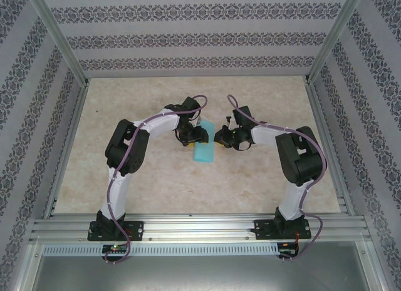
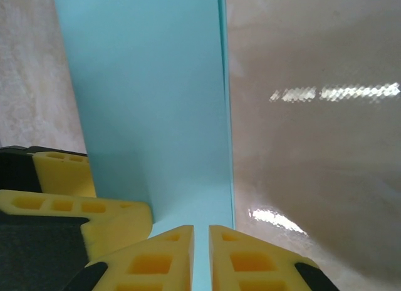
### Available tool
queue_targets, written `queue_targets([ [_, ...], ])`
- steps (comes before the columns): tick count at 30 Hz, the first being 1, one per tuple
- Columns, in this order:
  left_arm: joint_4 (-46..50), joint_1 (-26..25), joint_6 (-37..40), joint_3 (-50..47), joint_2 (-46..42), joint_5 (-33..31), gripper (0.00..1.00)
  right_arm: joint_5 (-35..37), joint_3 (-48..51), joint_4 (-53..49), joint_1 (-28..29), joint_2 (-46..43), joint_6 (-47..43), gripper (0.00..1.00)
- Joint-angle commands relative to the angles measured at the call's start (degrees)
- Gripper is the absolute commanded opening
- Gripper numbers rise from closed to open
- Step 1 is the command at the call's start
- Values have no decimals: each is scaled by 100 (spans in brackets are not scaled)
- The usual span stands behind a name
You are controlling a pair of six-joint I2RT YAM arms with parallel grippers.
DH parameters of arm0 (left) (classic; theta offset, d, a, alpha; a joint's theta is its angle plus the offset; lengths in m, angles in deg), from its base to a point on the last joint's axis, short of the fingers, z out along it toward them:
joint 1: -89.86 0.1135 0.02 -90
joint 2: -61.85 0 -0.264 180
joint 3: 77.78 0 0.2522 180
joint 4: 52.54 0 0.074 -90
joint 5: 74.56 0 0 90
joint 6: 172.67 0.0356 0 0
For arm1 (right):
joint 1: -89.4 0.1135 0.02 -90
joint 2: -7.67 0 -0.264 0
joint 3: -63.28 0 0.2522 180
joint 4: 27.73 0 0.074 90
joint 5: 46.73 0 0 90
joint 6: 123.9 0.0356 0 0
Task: Fold a paper plane with a square sheet of paper (fold left side to right side)
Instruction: Hold the square sheet of paper at the center of the table.
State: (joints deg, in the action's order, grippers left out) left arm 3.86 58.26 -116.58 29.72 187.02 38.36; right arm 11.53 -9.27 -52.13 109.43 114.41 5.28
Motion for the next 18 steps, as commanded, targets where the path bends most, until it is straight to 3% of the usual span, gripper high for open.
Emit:
queue_targets([
  [1,70,-123,135,57,289,-127,56,-33,-178,160,78,118,85,15],
  [18,57,-128,147,49,334,-132,56,77,-386,93,272,456,169,10],
])
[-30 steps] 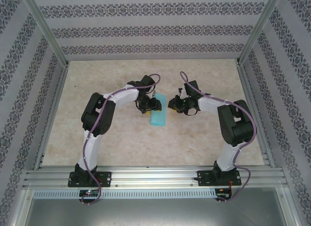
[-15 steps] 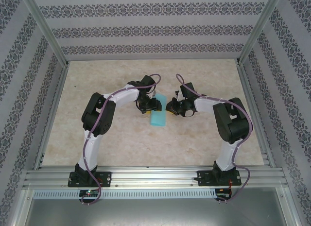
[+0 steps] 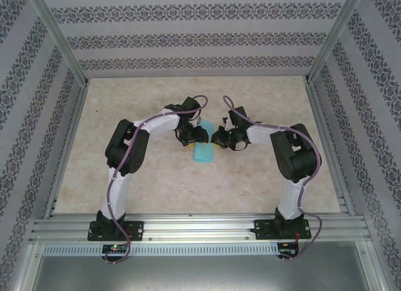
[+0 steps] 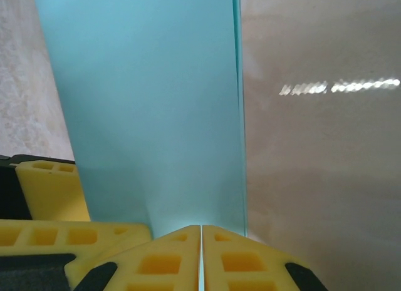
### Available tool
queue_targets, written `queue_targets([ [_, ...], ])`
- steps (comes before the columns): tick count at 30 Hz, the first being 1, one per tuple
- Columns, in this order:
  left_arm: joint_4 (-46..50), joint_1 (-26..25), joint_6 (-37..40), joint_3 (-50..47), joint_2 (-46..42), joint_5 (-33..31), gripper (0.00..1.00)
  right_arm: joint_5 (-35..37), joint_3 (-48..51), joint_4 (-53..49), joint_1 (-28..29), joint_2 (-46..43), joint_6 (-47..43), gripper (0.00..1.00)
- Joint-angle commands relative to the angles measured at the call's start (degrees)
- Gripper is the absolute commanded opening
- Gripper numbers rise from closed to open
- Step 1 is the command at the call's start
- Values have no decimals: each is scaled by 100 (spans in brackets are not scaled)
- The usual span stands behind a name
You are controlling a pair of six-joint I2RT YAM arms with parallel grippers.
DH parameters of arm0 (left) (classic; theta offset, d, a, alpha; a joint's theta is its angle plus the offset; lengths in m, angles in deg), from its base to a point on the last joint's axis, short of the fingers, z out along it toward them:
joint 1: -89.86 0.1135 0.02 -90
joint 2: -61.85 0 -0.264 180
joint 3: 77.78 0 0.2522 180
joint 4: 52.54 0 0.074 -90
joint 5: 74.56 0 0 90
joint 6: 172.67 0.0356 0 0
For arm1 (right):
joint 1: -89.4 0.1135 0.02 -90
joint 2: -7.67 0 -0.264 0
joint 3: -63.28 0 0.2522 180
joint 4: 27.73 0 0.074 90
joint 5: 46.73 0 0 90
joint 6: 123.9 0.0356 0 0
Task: Fold a paper plane with a square sheet of paper (fold left side to right side)
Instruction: Hold the square sheet of paper at the center of the table.
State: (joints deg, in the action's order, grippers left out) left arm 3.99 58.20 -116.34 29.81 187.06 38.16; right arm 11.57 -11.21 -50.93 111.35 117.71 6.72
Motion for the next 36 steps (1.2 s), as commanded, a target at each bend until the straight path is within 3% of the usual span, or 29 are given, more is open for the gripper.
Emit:
queue_targets([
  [1,38,-126,125,40,329,-110,56,106,-207,-63,89,147,17,10],
  [14,53,-121,150,31,192,-178,57,502,-384,-734,142,409,-234,10],
  [26,231,126,234,-152,-892,-390,60,520,-431,-812,159,511,-290,10],
  [36,-757,67,-99,-658,-922,768,40,531,-484,-848,169,554,-309,10],
])
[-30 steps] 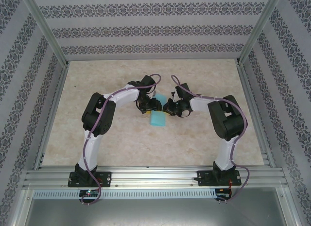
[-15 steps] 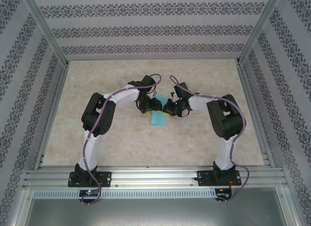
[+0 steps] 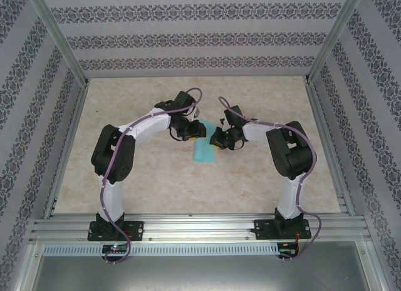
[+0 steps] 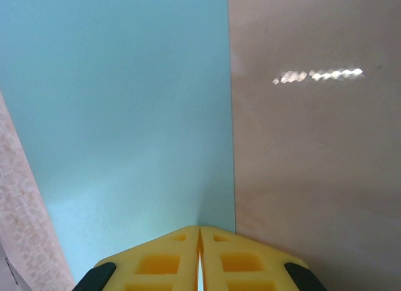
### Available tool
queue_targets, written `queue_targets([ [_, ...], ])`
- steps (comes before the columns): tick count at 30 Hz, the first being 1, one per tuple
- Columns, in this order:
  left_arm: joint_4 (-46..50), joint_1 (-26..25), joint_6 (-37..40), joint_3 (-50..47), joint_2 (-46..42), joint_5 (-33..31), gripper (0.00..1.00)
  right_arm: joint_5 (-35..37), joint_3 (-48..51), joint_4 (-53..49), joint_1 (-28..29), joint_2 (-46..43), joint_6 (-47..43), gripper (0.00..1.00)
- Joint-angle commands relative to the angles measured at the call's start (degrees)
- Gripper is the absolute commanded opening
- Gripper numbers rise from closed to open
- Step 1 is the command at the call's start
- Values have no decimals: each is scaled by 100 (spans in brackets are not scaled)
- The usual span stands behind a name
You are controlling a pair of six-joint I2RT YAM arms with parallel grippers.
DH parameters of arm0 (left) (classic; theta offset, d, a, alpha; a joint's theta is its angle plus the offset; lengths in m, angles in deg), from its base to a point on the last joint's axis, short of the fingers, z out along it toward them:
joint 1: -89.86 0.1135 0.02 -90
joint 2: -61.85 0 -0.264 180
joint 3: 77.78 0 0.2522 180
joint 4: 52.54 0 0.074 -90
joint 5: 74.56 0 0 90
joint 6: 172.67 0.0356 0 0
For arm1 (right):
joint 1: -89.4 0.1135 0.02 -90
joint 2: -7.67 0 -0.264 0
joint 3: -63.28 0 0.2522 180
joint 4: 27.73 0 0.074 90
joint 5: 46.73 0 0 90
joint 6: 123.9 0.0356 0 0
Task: Fold a paper plane with a square sheet of paper (fold left side to right side)
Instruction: Hold the square sheet of paper at the center of the table.
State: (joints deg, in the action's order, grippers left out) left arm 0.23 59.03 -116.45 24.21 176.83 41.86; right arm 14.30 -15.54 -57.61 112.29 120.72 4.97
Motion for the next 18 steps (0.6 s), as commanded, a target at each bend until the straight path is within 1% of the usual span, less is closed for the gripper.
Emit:
queue_targets([
  [1,-432,-22,-93,-104,165,461,38,252,-58,-173,80,249,-134,10],
  [5,-545,-23,-120,-138,369,514,34,260,-78,-212,75,252,-141,10],
  [13,-357,-3,68,-257,630,-11,32,314,-104,-312,93,260,-194,10],
  [16,-287,-3,142,-340,644,-359,30,357,-113,-354,93,264,-222,10],
  [18,-296,22,166,-403,706,-366,29,351,-121,-357,98,278,-229,10],
])
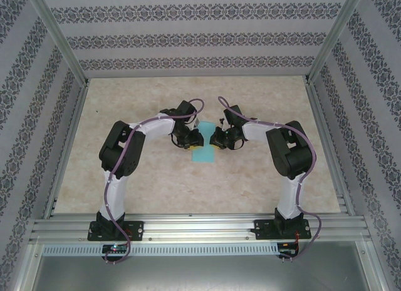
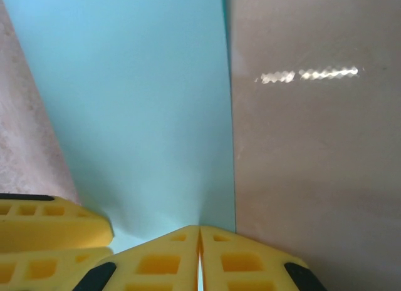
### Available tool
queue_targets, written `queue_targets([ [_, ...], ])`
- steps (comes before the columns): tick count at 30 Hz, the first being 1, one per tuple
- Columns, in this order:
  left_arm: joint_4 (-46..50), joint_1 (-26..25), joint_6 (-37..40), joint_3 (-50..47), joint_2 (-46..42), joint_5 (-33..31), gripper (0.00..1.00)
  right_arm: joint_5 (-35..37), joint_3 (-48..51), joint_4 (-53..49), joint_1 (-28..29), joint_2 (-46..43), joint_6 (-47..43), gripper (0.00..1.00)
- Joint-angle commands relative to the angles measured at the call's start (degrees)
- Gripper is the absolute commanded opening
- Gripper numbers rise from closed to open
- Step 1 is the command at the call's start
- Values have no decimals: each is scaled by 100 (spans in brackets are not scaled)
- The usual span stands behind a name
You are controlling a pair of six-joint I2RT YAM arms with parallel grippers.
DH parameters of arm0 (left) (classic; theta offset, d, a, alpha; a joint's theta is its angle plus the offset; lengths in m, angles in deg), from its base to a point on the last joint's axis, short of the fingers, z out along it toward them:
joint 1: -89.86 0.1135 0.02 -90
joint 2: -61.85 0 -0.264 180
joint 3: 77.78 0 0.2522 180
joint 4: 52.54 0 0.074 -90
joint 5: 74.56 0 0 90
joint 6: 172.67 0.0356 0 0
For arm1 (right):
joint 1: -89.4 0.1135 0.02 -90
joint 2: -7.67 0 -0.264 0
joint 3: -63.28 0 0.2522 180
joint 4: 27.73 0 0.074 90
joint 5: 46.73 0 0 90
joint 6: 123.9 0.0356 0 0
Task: Fold a paper plane with a square sheet of paper (fold left side to right side)
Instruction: Hold the square sheet of paper at the center of the table.
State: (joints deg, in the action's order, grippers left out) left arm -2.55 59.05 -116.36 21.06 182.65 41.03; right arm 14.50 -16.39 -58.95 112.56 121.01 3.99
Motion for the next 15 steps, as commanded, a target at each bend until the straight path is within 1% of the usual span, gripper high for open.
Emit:
queue_targets([
  [1,-62,30,145,-126,161,-258,29,331,-41,-222,73,252,-132,10],
  [7,-182,32,143,-322,270,-299,27,249,-61,-152,69,216,-157,10],
  [15,-169,32,179,-475,232,-351,26,-525,-247,336,-119,-206,100,11],
])
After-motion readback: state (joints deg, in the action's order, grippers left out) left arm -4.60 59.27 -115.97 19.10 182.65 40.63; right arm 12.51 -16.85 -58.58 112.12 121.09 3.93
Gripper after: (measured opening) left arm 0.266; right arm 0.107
